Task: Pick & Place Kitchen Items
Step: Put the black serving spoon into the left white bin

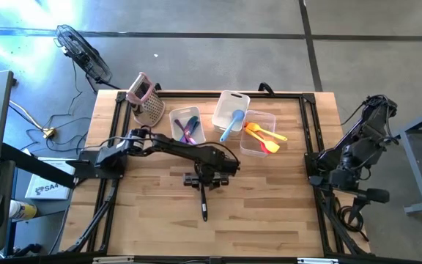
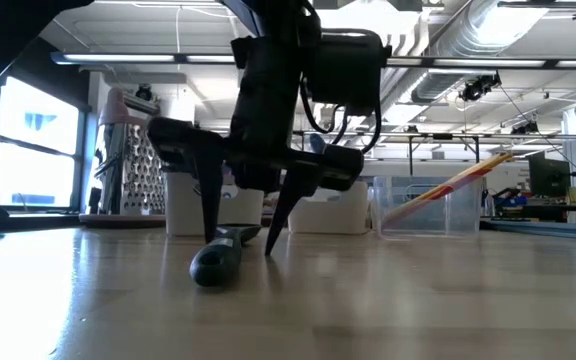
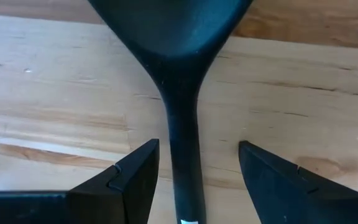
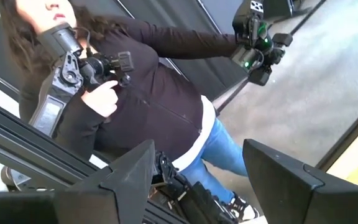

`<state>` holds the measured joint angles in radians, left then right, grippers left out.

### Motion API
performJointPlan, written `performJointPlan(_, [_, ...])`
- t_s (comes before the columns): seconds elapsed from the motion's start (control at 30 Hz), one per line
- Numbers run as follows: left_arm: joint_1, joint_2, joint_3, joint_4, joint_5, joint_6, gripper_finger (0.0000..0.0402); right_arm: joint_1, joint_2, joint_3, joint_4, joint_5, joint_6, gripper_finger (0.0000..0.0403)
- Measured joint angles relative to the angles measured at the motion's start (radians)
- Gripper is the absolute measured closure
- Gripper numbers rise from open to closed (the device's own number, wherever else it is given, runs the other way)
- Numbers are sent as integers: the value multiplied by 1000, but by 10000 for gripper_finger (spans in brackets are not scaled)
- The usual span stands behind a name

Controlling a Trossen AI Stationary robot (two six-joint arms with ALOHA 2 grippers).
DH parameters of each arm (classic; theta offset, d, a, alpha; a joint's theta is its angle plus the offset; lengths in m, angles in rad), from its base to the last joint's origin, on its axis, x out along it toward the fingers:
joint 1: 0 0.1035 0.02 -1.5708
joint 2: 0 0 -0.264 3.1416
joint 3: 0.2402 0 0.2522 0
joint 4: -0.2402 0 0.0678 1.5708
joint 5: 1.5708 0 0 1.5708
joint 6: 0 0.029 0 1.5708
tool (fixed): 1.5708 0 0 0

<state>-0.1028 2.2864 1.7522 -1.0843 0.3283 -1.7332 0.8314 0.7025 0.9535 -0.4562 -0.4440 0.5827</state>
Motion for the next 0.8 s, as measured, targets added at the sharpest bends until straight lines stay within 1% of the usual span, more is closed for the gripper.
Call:
performJointPlan(0.13, [6, 1, -13, 25, 0, 12, 186, 0, 0, 0, -12, -2, 19, 164])
performJointPlan(0.23, [10, 2, -13, 33, -20, 10, 207, 0, -1, 0, -12, -3, 19, 164])
performJointPlan(0.37, [10, 2, -13, 45, -32, 25, 263, 0, -2, 0, -12, -3, 22, 164])
performJointPlan(0.53, [11, 1, -30, 83, -45, 19, 359, 0, -2, 0, -12, -2, 23, 164])
performJointPlan(0.6, [10, -3, -60, 127, -41, 17, 362, 0, -2, 0, -12, -1, 30, 164])
performJointPlan(0.73, [-2, -9, -109, 181, 3, -3, 362, 0, -2, 0, -7, 0, 53, 164])
performJointPlan(0.8, [-18, -11, -124, 190, -11, -18, 362, 0, -2, 0, 7, 0, 53, 164])
